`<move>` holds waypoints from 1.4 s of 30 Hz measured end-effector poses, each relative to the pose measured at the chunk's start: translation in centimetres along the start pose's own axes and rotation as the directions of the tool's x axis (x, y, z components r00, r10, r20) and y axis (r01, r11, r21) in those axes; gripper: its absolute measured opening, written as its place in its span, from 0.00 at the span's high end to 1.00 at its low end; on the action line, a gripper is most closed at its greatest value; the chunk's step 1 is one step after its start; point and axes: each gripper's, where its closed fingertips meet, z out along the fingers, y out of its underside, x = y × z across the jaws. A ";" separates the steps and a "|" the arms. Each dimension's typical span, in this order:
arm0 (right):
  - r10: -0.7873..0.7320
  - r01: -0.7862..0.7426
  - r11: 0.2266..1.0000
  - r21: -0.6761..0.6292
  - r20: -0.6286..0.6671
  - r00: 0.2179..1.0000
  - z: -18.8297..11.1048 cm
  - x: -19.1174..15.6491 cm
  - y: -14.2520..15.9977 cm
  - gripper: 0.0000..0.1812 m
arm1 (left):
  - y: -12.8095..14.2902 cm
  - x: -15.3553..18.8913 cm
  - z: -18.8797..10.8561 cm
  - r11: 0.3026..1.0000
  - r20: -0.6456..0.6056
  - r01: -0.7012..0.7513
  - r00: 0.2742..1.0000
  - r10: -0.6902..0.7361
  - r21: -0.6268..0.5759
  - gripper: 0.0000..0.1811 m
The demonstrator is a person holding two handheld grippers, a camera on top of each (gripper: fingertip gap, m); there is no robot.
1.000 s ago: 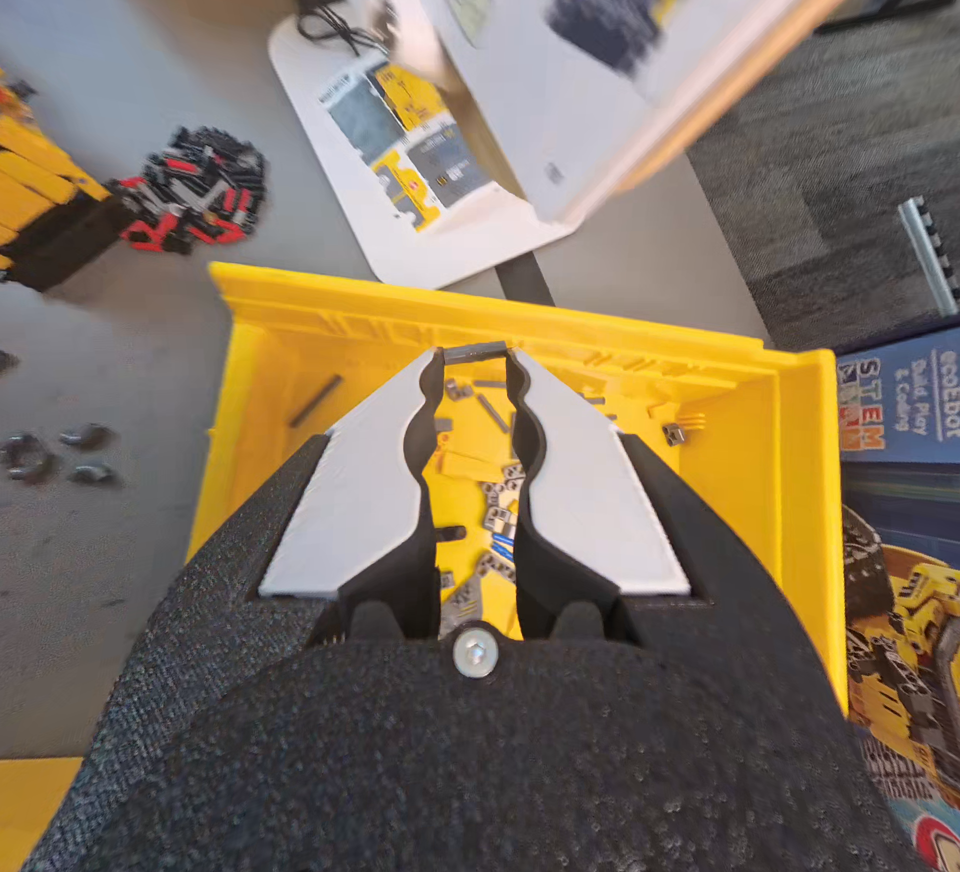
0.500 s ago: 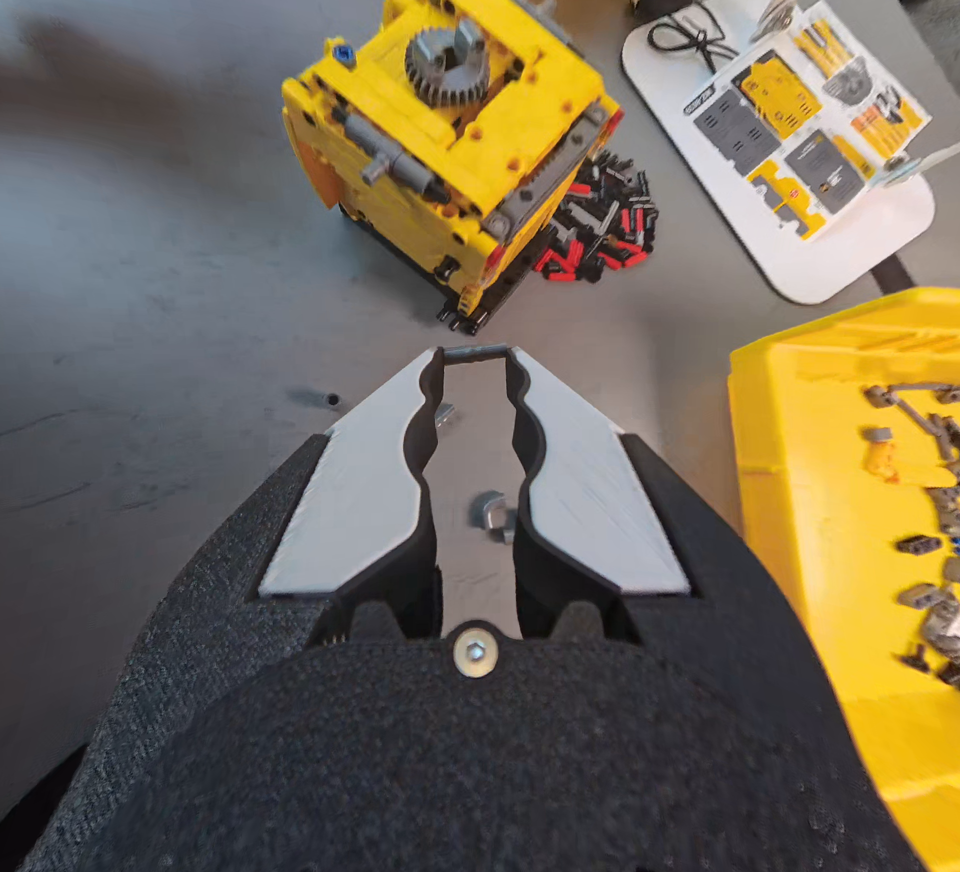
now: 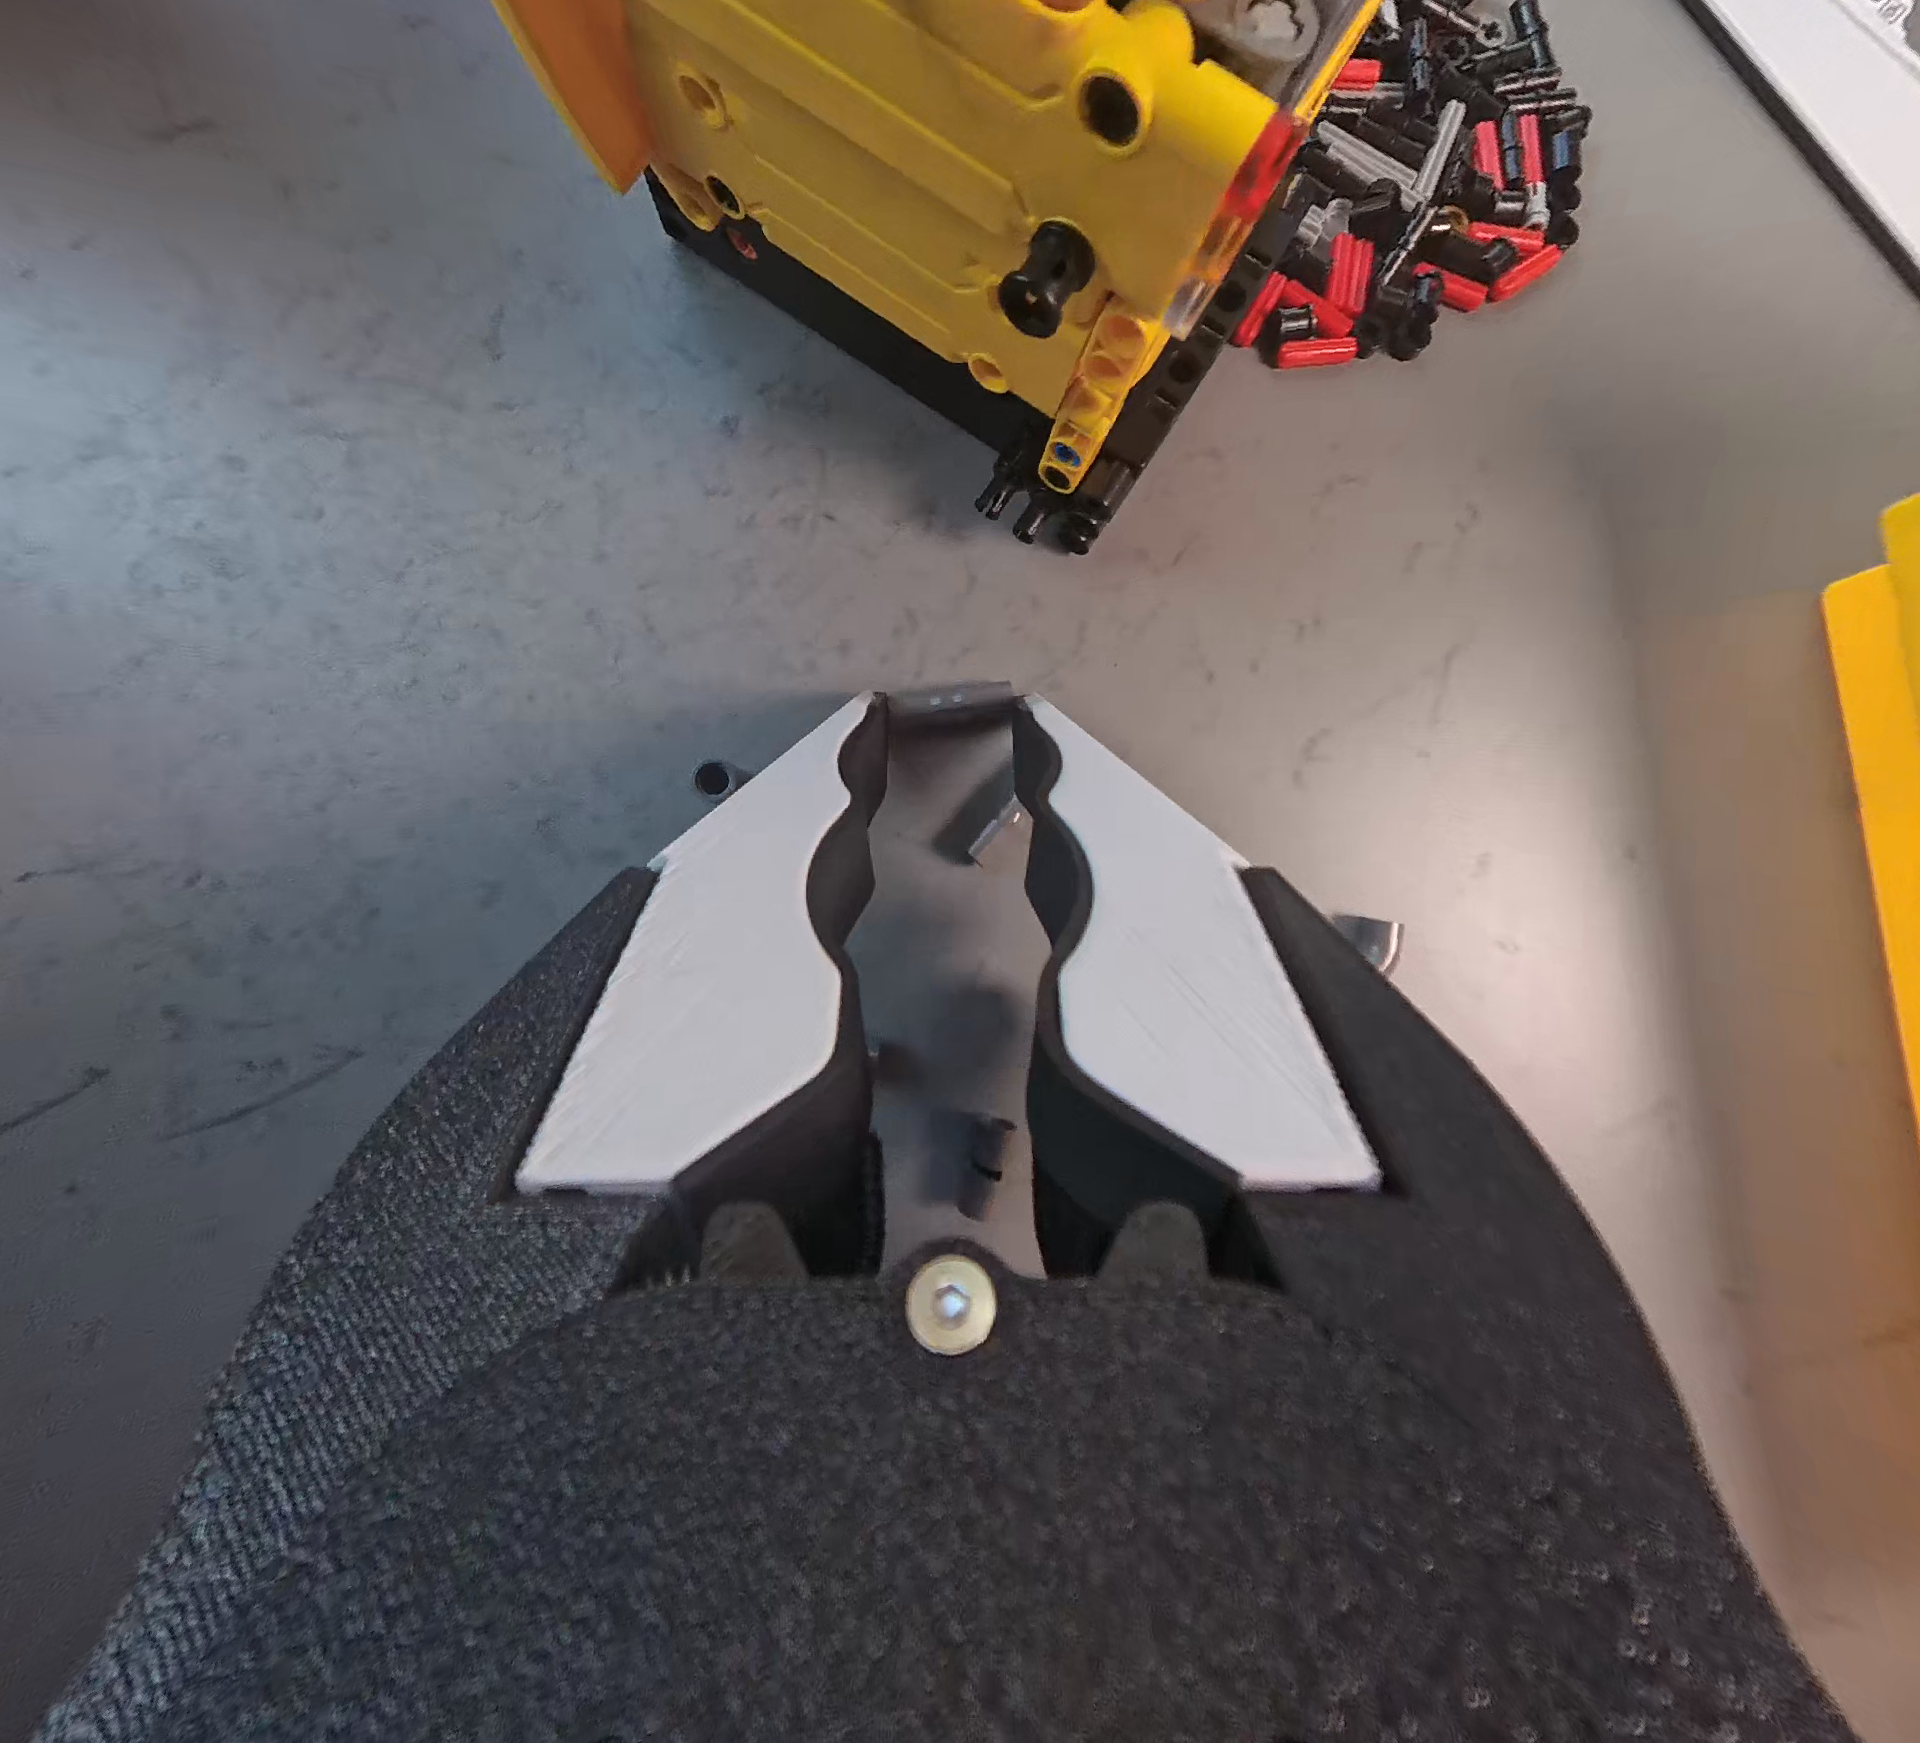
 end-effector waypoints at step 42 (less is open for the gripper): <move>0.362 -0.431 0.901 -0.057 -0.450 0.816 -14.4 32.4 18.9 0.93 | 2.9 0.9 2.1 0.988 0.015 -0.100 0.995 0.103 -0.120 0.77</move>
